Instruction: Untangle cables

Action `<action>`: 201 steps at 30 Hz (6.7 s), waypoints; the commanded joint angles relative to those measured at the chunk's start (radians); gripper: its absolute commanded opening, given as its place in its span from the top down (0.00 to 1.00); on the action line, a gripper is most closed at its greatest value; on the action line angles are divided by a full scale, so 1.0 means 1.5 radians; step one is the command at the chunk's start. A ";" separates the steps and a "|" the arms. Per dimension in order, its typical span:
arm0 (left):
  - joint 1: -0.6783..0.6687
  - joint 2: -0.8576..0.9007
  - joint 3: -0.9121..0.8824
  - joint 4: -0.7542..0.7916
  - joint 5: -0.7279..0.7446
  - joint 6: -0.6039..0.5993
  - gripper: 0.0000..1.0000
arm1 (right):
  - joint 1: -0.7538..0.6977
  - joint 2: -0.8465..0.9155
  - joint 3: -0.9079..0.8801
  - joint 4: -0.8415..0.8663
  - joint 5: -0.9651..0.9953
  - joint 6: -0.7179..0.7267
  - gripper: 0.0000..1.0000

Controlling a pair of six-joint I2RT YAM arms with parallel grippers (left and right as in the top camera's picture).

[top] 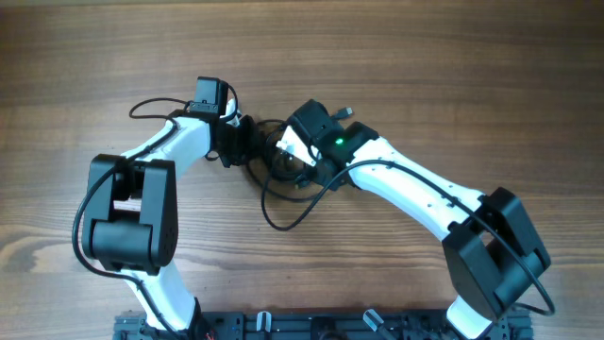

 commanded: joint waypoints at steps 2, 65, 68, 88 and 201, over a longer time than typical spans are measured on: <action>-0.001 0.015 -0.003 -0.003 -0.016 -0.005 0.79 | -0.023 0.017 -0.017 0.003 -0.008 -0.007 0.92; -0.001 0.015 -0.003 -0.003 -0.017 -0.007 0.76 | -0.313 -0.024 -0.013 0.002 -0.878 -0.082 0.96; -0.001 0.015 -0.003 -0.003 -0.017 -0.006 0.76 | -0.322 -0.024 -0.013 0.021 -0.886 0.010 0.96; 0.068 0.015 -0.003 -0.050 -0.112 -0.057 0.96 | -0.323 -0.017 -0.017 0.139 -0.362 0.657 0.96; 0.125 0.018 0.009 -0.035 0.336 0.097 0.44 | -0.242 -0.037 -0.049 0.183 -0.645 0.684 0.96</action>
